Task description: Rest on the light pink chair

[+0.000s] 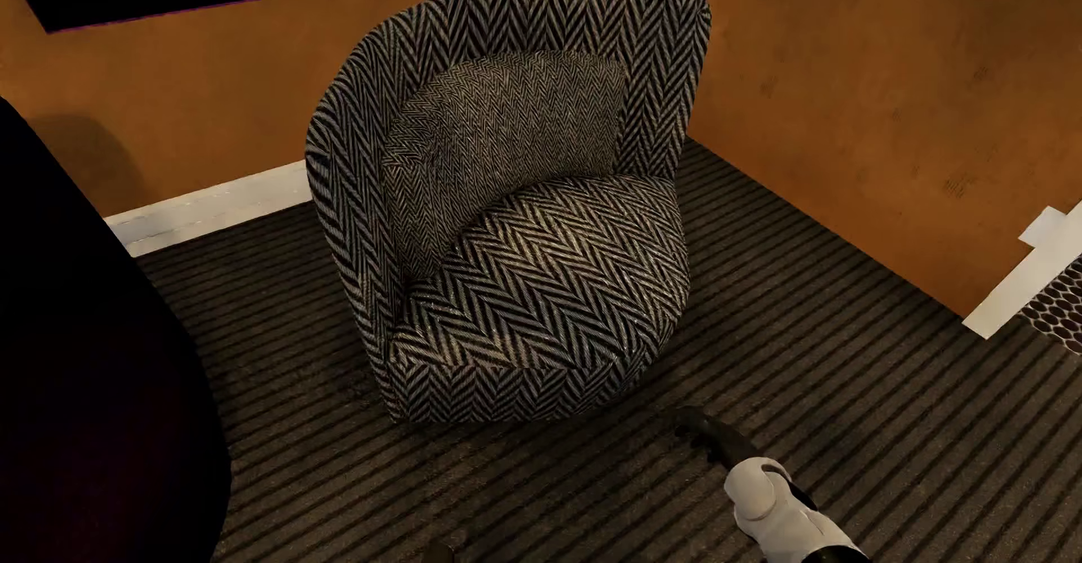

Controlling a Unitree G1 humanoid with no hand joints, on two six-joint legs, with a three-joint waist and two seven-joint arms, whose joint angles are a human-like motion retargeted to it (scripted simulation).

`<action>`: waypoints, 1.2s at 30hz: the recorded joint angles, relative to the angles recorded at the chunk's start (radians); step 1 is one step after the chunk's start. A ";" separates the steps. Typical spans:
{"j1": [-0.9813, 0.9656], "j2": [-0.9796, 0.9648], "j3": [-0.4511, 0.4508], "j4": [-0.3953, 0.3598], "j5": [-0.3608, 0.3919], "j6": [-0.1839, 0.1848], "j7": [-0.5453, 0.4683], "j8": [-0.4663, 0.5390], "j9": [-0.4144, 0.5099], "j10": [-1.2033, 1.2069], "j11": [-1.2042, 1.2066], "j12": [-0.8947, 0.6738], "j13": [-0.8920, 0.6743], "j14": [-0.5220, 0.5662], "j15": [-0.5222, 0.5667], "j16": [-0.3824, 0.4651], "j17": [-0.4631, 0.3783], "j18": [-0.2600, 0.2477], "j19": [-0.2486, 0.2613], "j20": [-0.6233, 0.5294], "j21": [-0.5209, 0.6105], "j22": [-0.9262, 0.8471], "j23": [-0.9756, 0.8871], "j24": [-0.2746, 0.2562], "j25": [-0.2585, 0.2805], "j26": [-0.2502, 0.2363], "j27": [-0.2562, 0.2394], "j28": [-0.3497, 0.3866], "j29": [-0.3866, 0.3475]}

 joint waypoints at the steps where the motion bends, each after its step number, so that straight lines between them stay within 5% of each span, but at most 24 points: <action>1: -0.001 0.041 0.002 0.024 -0.008 0.007 -0.066 0.010 -0.006 0.020 0.020 0.036 -0.003 0.038 -0.027 0.007 0.000 -0.076 0.025 0.006 0.005 0.001 -0.028 -0.027 -0.008 -0.003 0.007 0.012 -0.025; 2: -0.009 0.056 0.010 0.009 -0.040 0.007 -0.052 0.019 0.003 0.129 0.082 0.047 0.005 0.087 -0.044 0.005 -0.003 -0.119 0.057 0.029 0.009 0.010 -0.060 -0.012 -0.017 -0.027 -0.011 -0.017 0.011; 3: -0.023 0.024 0.008 0.002 -0.071 -0.007 -0.014 0.039 -0.009 0.217 0.188 0.045 0.022 0.082 -0.065 0.010 0.015 -0.092 0.064 0.041 -0.026 0.019 -0.076 0.009 -0.064 -0.019 0.007 -0.026 0.028; 6: 0.154 -0.219 -0.050 -0.009 -0.161 0.002 0.046 0.097 0.022 0.211 0.784 -0.030 0.084 -0.047 0.144 -0.005 0.053 -0.036 0.201 0.012 -0.051 0.022 0.013 0.089 -0.053 -0.030 -0.020 -0.035 0.068; 8: 0.246 -0.441 -0.094 -0.020 -0.162 0.011 0.108 0.091 0.045 0.181 1.070 -0.123 0.112 -0.095 0.141 0.035 0.079 0.032 0.089 -0.037 -0.092 -0.037 0.112 0.159 -0.125 -0.052 -0.002 -0.050 0.117; 12: 0.479 -0.702 -0.176 -0.073 -0.108 0.009 0.168 0.124 0.094 -0.023 0.836 -0.339 0.217 -0.152 0.088 0.155 0.125 0.073 0.121 -0.160 -0.201 -0.077 0.302 0.147 -0.134 -0.112 0.047 -0.039 0.066; 13: 0.522 -0.682 -0.188 -0.082 -0.092 0.002 0.176 0.116 0.086 -0.039 0.624 -0.363 0.259 -0.179 0.123 0.196 0.121 0.078 0.087 -0.194 -0.225 -0.085 0.325 0.153 -0.125 -0.086 0.061 0.011 0.067; 14: 0.584 -0.616 -0.190 -0.111 -0.030 -0.009 0.197 0.028 0.103 -0.049 0.409 -0.389 0.290 -0.210 0.202 0.234 0.102 0.091 -0.038 -0.192 -0.232 -0.101 0.330 0.123 -0.129 -0.161 0.046 -0.042 0.055; 15: 0.599 -0.588 -0.183 -0.142 0.050 -0.034 0.233 -0.074 0.102 -0.018 0.291 -0.413 0.320 -0.250 0.287 0.269 0.094 0.113 -0.197 -0.176 -0.273 -0.112 0.333 0.102 -0.149 -0.156 0.060 -0.031 0.041; 17: 0.613 -0.566 -0.163 -0.196 0.083 -0.034 0.203 -0.032 0.095 0.034 0.279 -0.419 0.357 -0.228 0.236 0.287 0.035 0.147 -0.274 -0.129 -0.283 -0.129 0.316 0.078 -0.137 -0.151 0.074 -0.014 0.049; 18: 0.506 -0.524 -0.167 -0.162 0.096 0.006 0.176 0.021 0.098 0.298 0.244 -0.401 0.362 -0.244 0.260 0.253 0.004 0.112 -0.246 -0.130 -0.286 -0.140 0.318 0.038 -0.108 -0.136 0.071 0.028 0.039; 20: 0.295 -0.426 -0.129 -0.058 0.117 0.006 0.163 -0.022 0.136 0.856 0.194 -0.416 0.347 -0.262 0.198 0.222 -0.005 -0.063 -0.264 -0.131 -0.306 -0.115 0.309 0.004 -0.088 -0.112 0.100 0.019 0.020; 23: 0.099 -0.400 -0.097 -0.017 0.073 -0.005 0.112 0.032 0.146 1.125 0.254 -0.314 0.244 -0.361 0.105 0.145 -0.005 -0.011 -0.181 -0.104 -0.216 -0.152 0.275 0.042 -0.017 -0.140 0.056 0.014 -0.005; 25: 0.003 -0.401 -0.071 -0.026 0.052 0.006 0.011 0.086 0.148 0.999 0.244 -0.300 0.177 -0.326 0.083 0.060 0.017 0.054 -0.128 -0.129 -0.170 -0.118 0.184 0.051 -0.021 -0.135 0.011 -0.006 -0.012; 26: -0.003 -0.413 -0.066 -0.020 0.046 0.006 -0.016 0.096 0.151 0.866 0.240 -0.274 0.163 -0.381 0.087 0.028 0.036 0.048 -0.089 -0.126 -0.136 -0.127 0.125 0.090 -0.064 -0.112 0.040 -0.003 -0.002; 27: 0.032 -0.452 -0.066 -0.030 0.015 0.002 -0.040 0.114 0.129 0.638 0.264 -0.238 0.154 -0.309 0.083 -0.001 0.042 0.086 -0.040 -0.140 -0.071 -0.151 0.056 0.102 -0.055 -0.134 -0.008 -0.024 0.020; 28: 0.043 -0.485 -0.076 -0.022 0.016 0.013 -0.078 0.126 0.135 0.486 0.273 -0.239 0.119 -0.266 0.077 -0.021 0.054 0.037 -0.009 -0.136 -0.019 -0.153 0.014 0.128 -0.104 -0.140 -0.037 0.001 0.027; 29: 0.040 -0.532 -0.090 -0.005 0.049 0.029 -0.162 0.194 0.106 0.422 0.268 -0.227 0.113 -0.249 0.095 -0.021 0.074 0.026 0.005 -0.158 0.007 -0.184 -0.032 0.085 -0.099 -0.064 -0.038 0.035 0.133; 30: 0.086 -0.538 -0.084 0.020 0.079 0.029 -0.180 0.265 0.147 0.448 0.255 -0.241 0.080 -0.299 0.136 -0.017 0.085 -0.031 0.016 -0.142 0.061 -0.189 -0.063 0.098 -0.122 -0.074 -0.059 0.028 0.186; 31: 0.076 -0.626 -0.102 0.043 0.085 0.012 -0.084 0.287 0.176 0.434 0.290 -0.267 0.029 -0.331 0.176 0.002 0.105 -0.038 0.040 -0.145 0.092 -0.207 -0.089 0.111 -0.129 -0.091 -0.058 0.047 0.139; 32: 0.020 -0.766 -0.127 0.008 0.058 -0.008 0.001 0.263 0.159 0.425 0.382 -0.268 0.021 -0.285 0.186 0.015 0.120 0.028 0.065 -0.136 0.085 -0.239 -0.103 0.169 -0.154 -0.062 -0.049 0.014 0.132; 33: 0.002 -0.790 -0.132 0.032 0.069 -0.022 0.026 0.260 0.193 0.493 0.408 -0.273 0.018 -0.371 0.151 0.049 0.158 -0.034 0.016 -0.139 0.073 -0.238 -0.098 0.161 -0.166 -0.165 -0.034 0.041 0.107; 34: -0.028 -0.806 -0.140 0.003 0.024 -0.028 -0.001 0.249 0.226 0.539 0.457 -0.279 0.033 -0.362 0.104 0.068 0.161 0.008 0.014 -0.174 0.057 -0.284 -0.116 0.159 -0.158 -0.086 0.053 0.063 0.050; 36: -0.079 -0.848 -0.110 -0.017 -0.040 -0.017 0.004 0.253 0.269 0.631 0.646 -0.313 0.058 -0.366 0.053 0.048 0.119 0.084 0.026 -0.140 0.055 -0.275 -0.116 0.163 -0.144 -0.063 0.045 0.079 -0.013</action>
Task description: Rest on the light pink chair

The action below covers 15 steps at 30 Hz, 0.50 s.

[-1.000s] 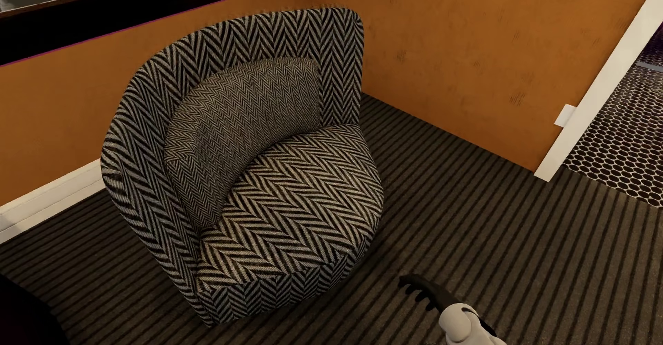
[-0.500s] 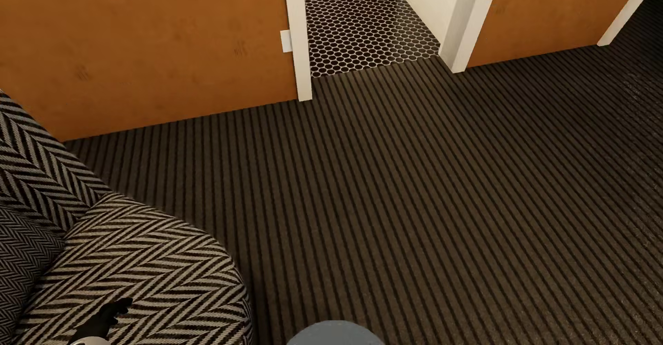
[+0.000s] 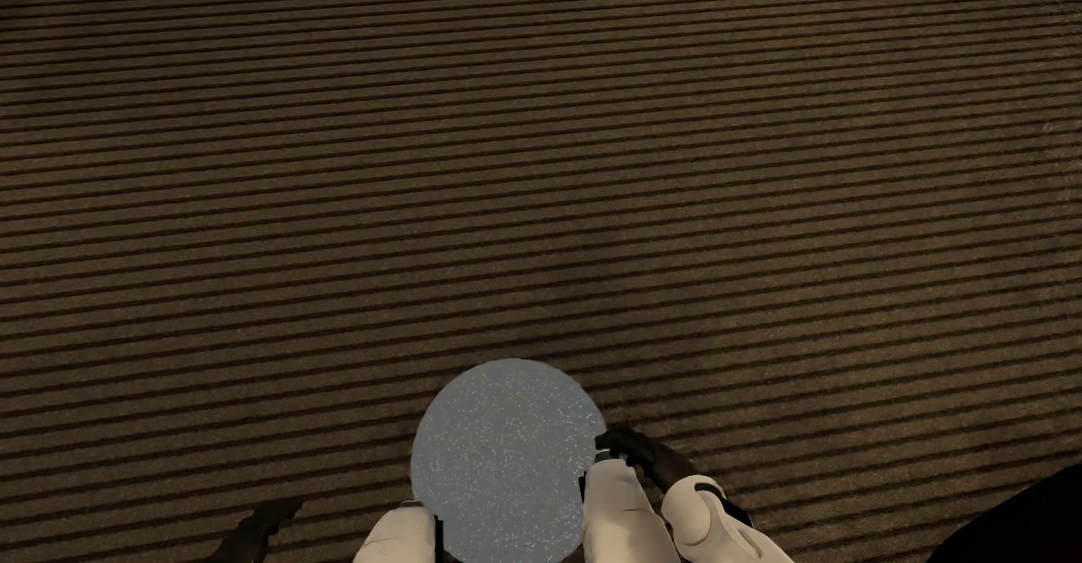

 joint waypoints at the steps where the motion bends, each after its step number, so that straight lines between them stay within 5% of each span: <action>1: -0.059 -0.012 0.006 0.007 -0.031 0.008 0.019 -0.028 0.009 0.077 0.059 0.004 0.008 -0.010 -0.011 -0.023 -0.023 0.026 0.010 0.011 0.008 0.006 0.022 -0.040 -0.006 0.006 0.012 0.055 -0.039; 3: -0.191 -0.026 0.026 0.025 -0.081 0.009 -0.012 -0.079 0.055 0.253 0.124 -0.011 -0.025 -0.046 -0.004 -0.021 -0.054 0.059 0.011 0.039 -0.030 0.000 0.077 -0.054 -0.015 0.001 0.030 0.055 -0.034; 5: -0.344 -0.114 0.043 0.047 -0.123 -0.010 -0.038 -0.091 0.118 0.443 0.151 -0.039 -0.052 -0.110 -0.098 0.019 -0.086 0.042 0.062 0.052 -0.090 -0.020 0.086 0.000 0.032 0.033 0.036 -0.026 -0.037; 6: -0.443 -0.245 0.045 0.074 -0.124 -0.018 -0.046 -0.081 0.141 0.563 0.277 -0.041 -0.067 -0.150 -0.114 0.055 -0.098 0.024 0.100 0.060 -0.100 -0.063 0.092 0.012 0.049 -0.040 0.036 -0.053 -0.060; 9: -0.666 -0.508 0.035 0.089 -0.183 -0.033 -0.079 -0.078 0.248 0.869 0.583 -0.078 -0.132 -0.226 -0.214 0.110 -0.151 -0.002 0.171 0.054 -0.132 -0.130 0.109 0.042 0.099 -0.050 0.058 -0.072 -0.073; 11: -0.738 -0.633 0.029 0.109 -0.175 -0.038 -0.101 -0.016 0.312 1.029 0.740 -0.105 -0.163 -0.282 -0.234 0.127 -0.171 -0.022 0.206 0.062 -0.109 -0.157 0.120 0.028 0.119 -0.038 0.061 -0.041 -0.130; 13: -0.797 -0.725 0.024 0.101 -0.163 -0.039 -0.117 0.025 0.354 1.147 0.870 -0.131 -0.177 -0.314 -0.238 0.143 -0.185 -0.028 0.211 0.050 -0.143 -0.168 0.099 0.038 0.114 -0.009 0.085 0.004 -0.058; 14: -0.813 -0.751 0.022 0.094 -0.161 -0.035 -0.137 0.051 0.370 1.204 0.923 -0.140 -0.164 -0.345 -0.241 0.153 -0.186 -0.049 0.222 0.004 -0.147 -0.176 0.076 -0.012 0.136 -0.024 0.068 0.031 -0.064; 15: -0.810 -0.748 0.017 0.104 -0.164 -0.033 -0.142 0.059 0.393 1.238 0.953 -0.162 -0.158 -0.348 -0.245 0.165 -0.181 -0.076 0.228 0.009 -0.155 -0.174 0.068 0.007 0.127 -0.001 0.065 0.058 -0.063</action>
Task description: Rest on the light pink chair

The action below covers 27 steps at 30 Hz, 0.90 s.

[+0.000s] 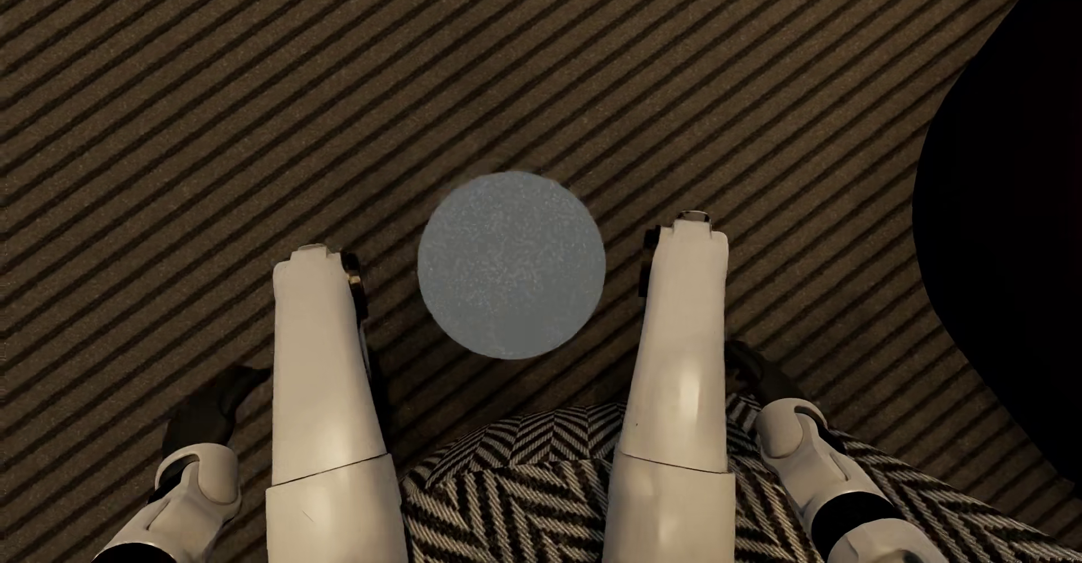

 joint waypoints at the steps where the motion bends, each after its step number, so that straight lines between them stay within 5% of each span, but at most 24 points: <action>1: 0.021 0.012 -0.003 0.010 0.000 -0.001 0.000 0.000 0.016 0.018 0.009 -0.022 0.002 -0.017 0.010 0.006 0.018 -0.002 0.008 0.014 0.002 0.003 0.004 0.000 0.002 0.003 -0.011 -0.039 0.002; 4: 0.079 0.077 0.007 0.040 -0.020 -0.001 0.012 -0.021 0.029 0.043 0.021 -0.041 0.057 -0.012 0.026 -0.012 0.067 -0.007 0.038 0.011 -0.008 0.022 0.020 -0.019 0.001 0.018 -0.026 -0.006 -0.038; 6: 0.119 0.125 0.010 0.031 -0.036 0.000 0.008 -0.030 0.016 0.065 0.042 -0.035 0.094 -0.007 0.010 -0.017 0.092 0.006 0.045 -0.012 -0.040 0.047 0.043 0.004 -0.052 0.017 -0.015 -0.027 0.027; 9: 0.181 0.204 0.011 0.030 -0.062 0.003 0.012 -0.047 -0.002 0.082 0.048 -0.043 0.127 -0.030 -0.027 -0.056 0.156 0.024 0.058 -0.072 -0.025 0.154 0.143 -0.025 -0.061 0.027 0.005 -0.016 -0.020; 10: 0.187 0.219 0.017 0.032 -0.071 0.005 0.017 -0.051 -0.012 0.083 0.044 -0.060 0.130 -0.037 -0.034 -0.079 0.173 0.029 0.062 -0.091 -0.031 0.207 0.177 -0.035 -0.037 0.018 -0.046 -0.026 -0.028; 12: 0.200 0.234 0.014 0.028 -0.087 0.009 0.023 -0.047 -0.028 0.079 0.048 -0.065 0.124 -0.042 -0.036 -0.102 0.212 0.034 0.099 -0.094 -0.064 0.239 0.230 -0.051 0.055 0.022 -0.011 -0.035 -0.091; 15: 0.228 0.271 0.018 0.020 -0.087 0.014 0.030 -0.052 -0.026 0.076 0.048 -0.060 0.125 -0.028 -0.036 -0.130 0.190 0.029 0.087 -0.100 -0.053 0.268 0.232 -0.055 0.047 0.044 -0.009 -0.008 -0.106; 18: 0.251 0.297 0.024 -0.003 -0.077 0.007 0.022 -0.051 -0.026 0.075 0.046 -0.048 0.136 -0.032 -0.033 -0.141 0.182 0.041 0.076 -0.103 -0.032 0.284 0.192 -0.040 -0.039 0.028 0.003 -0.015 -0.081; 21: 0.254 0.311 0.028 -0.023 -0.063 -0.008 0.018 -0.054 -0.008 0.061 0.041 -0.042 0.127 0.010 -0.051 -0.134 0.190 0.027 0.023 -0.103 -0.031 0.282 0.199 -0.045 -0.039 0.034 0.018 -0.016 -0.083; 27: 0.208 0.260 0.018 -0.029 -0.062 -0.025 0.024 -0.048 0.019 0.043 0.051 -0.018 0.113 0.045 -0.034 -0.107 0.183 0.014 0.056 -0.057 -0.028 0.260 0.192 -0.049 -0.043 -0.009 -0.010 -0.044 -0.049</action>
